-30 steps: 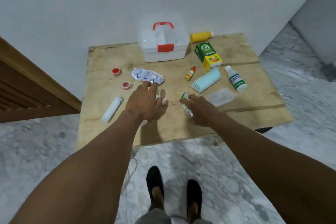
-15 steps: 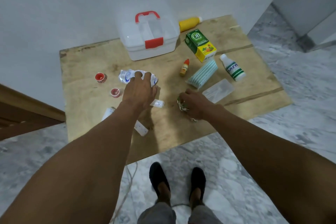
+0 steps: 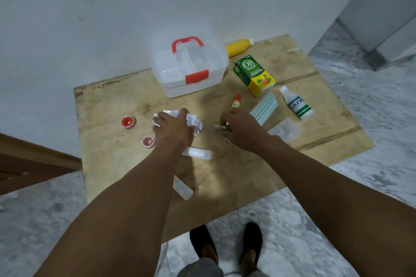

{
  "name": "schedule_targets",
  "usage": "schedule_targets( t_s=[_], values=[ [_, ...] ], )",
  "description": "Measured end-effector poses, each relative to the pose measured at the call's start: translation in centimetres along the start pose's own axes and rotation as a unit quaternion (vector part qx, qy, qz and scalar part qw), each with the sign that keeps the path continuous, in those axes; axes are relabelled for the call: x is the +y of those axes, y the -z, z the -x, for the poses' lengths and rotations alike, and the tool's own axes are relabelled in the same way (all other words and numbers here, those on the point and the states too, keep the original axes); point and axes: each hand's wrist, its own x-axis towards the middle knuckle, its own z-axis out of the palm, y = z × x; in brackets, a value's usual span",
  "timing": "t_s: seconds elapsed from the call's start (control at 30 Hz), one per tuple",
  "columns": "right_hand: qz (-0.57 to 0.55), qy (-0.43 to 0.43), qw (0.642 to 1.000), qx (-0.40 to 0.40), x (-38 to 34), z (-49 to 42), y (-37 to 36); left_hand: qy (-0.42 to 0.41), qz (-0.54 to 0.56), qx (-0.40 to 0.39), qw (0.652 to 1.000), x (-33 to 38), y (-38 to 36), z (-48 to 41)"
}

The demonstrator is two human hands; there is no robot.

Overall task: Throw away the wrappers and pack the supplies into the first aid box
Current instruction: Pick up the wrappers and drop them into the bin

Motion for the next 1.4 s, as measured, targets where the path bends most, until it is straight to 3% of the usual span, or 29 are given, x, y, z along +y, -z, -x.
schedule_targets(
  t_s=[0.33, 0.57, 0.67, 0.93, 1.17, 1.4],
  values=[
    [-0.042, -0.02, 0.999, 0.008, -0.3, -1.6, 0.7, -0.102, 0.016, 0.025, 0.994, 0.8, 1.7, 0.1],
    [0.024, 0.05, 0.998, 0.032, 1.3, -1.5, 4.3, -0.144, 0.055, 0.11, 0.982, 2.6, 5.9, 1.5],
    [0.028, 0.098, 0.991, 0.091, 3.0, 0.0, 7.2, -0.179, 0.075, 0.154, 0.969, 5.3, 8.4, 3.2],
    [0.035, 0.058, 0.993, 0.096, 13.0, 8.6, 16.4, -0.249, 0.041, 0.179, 0.951, 19.4, 10.3, 9.2],
    [-0.015, -0.027, 0.99, 0.135, 25.4, 16.0, 21.1, -0.371, 0.02, 0.126, 0.92, 34.4, 8.6, 11.2],
    [-0.052, -0.113, 0.98, 0.156, 35.3, 17.8, 23.6, -0.433, -0.012, 0.077, 0.898, 45.0, 6.8, 8.1]
  ],
)
